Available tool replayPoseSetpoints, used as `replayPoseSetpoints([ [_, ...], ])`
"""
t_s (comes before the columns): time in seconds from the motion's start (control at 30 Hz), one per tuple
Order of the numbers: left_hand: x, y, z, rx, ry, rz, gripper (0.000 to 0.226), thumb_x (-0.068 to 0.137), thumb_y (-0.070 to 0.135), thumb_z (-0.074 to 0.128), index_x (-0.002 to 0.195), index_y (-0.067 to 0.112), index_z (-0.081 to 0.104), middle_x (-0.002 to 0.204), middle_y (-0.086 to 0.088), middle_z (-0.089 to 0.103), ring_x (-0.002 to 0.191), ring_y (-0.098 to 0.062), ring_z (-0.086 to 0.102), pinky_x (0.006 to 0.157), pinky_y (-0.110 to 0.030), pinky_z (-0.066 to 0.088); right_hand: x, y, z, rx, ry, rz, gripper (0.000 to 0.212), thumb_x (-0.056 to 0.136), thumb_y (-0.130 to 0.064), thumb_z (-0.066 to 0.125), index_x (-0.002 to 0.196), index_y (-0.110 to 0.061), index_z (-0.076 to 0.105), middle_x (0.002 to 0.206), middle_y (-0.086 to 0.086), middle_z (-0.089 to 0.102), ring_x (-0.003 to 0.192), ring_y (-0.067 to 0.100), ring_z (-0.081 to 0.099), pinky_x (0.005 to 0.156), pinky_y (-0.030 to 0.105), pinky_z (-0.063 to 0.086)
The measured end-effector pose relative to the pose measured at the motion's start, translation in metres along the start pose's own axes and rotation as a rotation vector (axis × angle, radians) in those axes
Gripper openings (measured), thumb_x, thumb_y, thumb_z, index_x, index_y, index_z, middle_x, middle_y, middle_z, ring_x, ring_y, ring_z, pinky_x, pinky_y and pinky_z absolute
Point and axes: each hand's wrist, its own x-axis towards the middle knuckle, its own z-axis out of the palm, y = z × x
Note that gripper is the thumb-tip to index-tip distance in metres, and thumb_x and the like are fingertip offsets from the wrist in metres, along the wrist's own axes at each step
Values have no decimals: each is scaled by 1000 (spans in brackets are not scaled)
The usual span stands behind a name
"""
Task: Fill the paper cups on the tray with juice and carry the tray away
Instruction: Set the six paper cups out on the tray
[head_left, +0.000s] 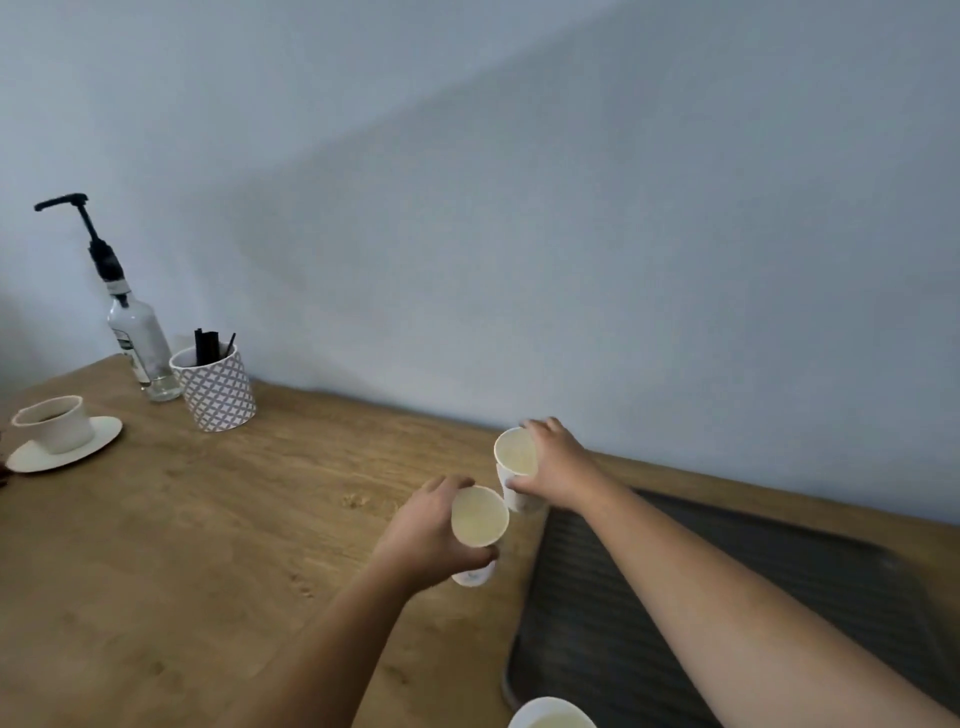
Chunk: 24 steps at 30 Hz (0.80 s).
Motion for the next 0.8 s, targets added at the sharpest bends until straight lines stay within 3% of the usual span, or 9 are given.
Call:
replayPoseSetpoints([
  [0.3, 78, 71, 37, 15, -48, 68, 85, 67, 42, 77, 140, 20, 38, 141, 2, 44, 129, -19, 44, 103, -31, 39, -26, 88, -52, 0, 133, 201, 87, 70, -42, 76, 143, -15, 35, 141, 5, 39, 129, 22, 40, 101, 31, 37],
  [0.5, 103, 87, 80, -4, -137, 103, 84, 68, 37, 78, 139, 17, 39, 139, 1, 45, 129, -19, 43, 102, -30, 38, -41, 134, -43, 4, 140, 306, 86, 68, -41, 77, 141, -16, 38, 137, 6, 41, 128, 23, 40, 101, 32, 37],
  [0.8, 109, 107, 113, -39, -142, 125, 82, 66, 39, 79, 136, 19, 42, 136, 3, 46, 126, -18, 46, 99, -30, 41, -60, 166, -39, -48, 231, 407, 81, 65, -43, 75, 135, -17, 43, 129, 6, 43, 122, 26, 41, 97, 32, 38],
])
